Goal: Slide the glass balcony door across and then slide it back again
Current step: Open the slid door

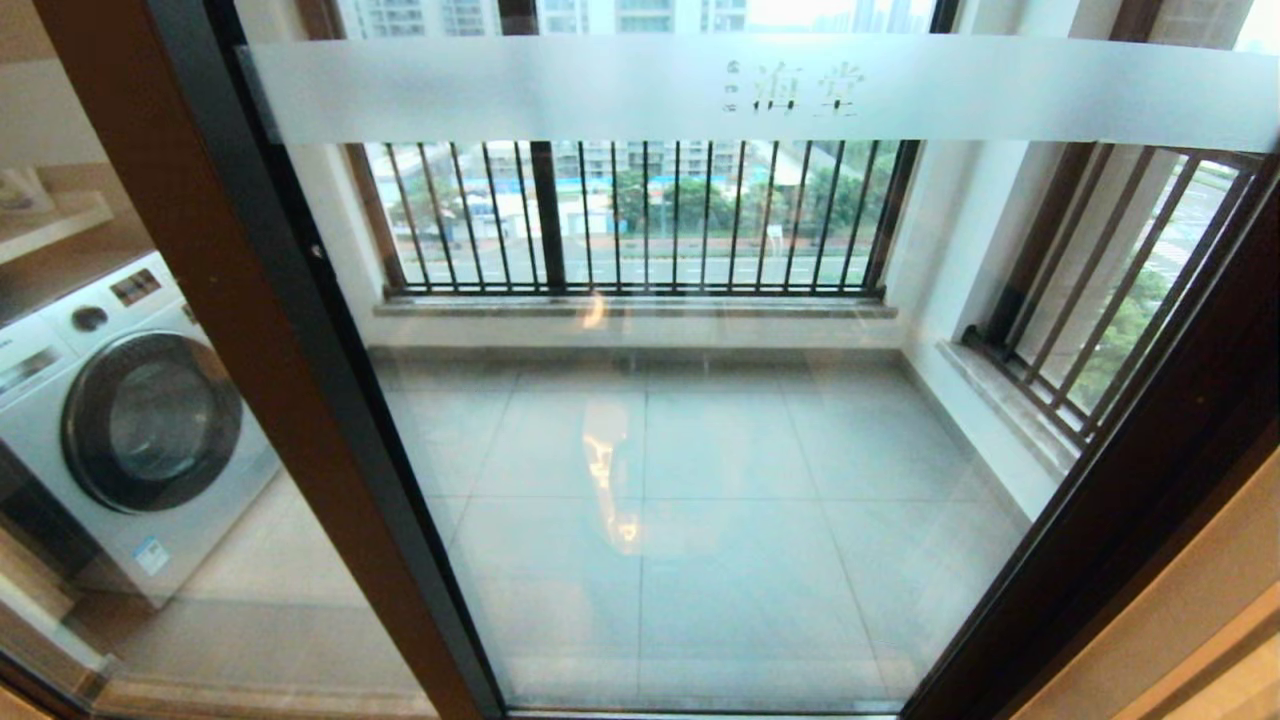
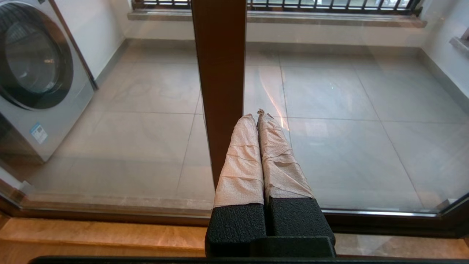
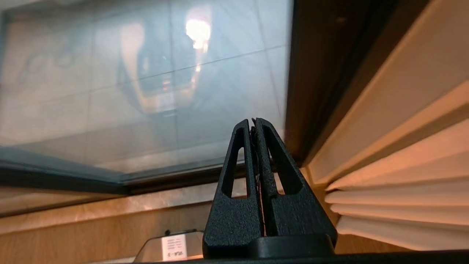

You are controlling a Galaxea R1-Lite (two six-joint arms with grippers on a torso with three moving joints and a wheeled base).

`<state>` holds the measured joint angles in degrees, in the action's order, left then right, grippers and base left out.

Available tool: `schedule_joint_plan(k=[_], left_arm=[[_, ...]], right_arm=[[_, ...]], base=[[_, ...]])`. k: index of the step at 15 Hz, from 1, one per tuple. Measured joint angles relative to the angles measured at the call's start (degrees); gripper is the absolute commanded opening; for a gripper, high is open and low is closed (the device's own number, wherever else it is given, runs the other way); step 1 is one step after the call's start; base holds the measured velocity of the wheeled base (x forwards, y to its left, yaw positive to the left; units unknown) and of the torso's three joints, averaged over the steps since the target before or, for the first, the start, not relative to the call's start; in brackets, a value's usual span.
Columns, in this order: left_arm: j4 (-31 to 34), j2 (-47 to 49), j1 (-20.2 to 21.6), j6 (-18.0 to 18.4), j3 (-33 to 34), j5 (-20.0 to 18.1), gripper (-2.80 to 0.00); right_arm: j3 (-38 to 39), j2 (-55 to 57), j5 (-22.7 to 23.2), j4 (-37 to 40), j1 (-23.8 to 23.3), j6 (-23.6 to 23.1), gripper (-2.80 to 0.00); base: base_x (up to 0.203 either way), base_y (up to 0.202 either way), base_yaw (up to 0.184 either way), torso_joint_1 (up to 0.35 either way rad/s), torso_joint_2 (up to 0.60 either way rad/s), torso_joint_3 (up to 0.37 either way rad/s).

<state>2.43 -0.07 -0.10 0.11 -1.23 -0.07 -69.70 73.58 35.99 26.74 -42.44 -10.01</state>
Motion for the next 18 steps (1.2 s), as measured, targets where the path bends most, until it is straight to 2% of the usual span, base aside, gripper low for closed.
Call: schedule_joint_plan(k=[2, 4, 6, 11, 14, 18], left_arm=[[0.02, 0.00, 0.00, -0.03, 0.00, -0.02, -2.80], [0.02, 0.00, 0.00, -0.03, 0.00, -0.02, -2.80], [0.02, 0.00, 0.00, -0.01, 0.00, -0.02, -2.80], [0.02, 0.00, 0.00, -0.01, 0.00, -0.04, -2.80], [0.02, 0.00, 0.00, 0.00, 0.00, -0.02, -2.80], [0.04, 0.00, 0.00, -0.03, 0.00, -0.02, -2.80]], right_arm=[[-1.09, 3.20, -0.73, -2.56, -1.20, -0.50, -2.80], [-1.74, 6.08, -4.52, -7.32, -2.41, -1.71, -2.80], [-3.27, 8.59, -5.56, -10.91, -3.12, -3.82, -2.80], [-7.14, 12.37, -6.44, -11.00, 2.62, -5.54, -2.80], [-6.35, 13.24, -7.44, -11.26, 3.65, -5.48, -2.80], [-4.58, 16.81, -11.09, -16.57, 3.91, -5.12, -2.80]], base=[[0.000, 0.000, 0.000, 0.000, 0.00, 0.000], [0.000, 0.000, 0.000, 0.000, 0.00, 0.000], [0.000, 0.000, 0.000, 0.000, 0.00, 0.000], [0.000, 0.000, 0.000, 0.000, 0.00, 0.000], [0.000, 0.000, 0.000, 0.000, 0.00, 0.000], [0.000, 0.000, 0.000, 0.000, 0.00, 0.000]])
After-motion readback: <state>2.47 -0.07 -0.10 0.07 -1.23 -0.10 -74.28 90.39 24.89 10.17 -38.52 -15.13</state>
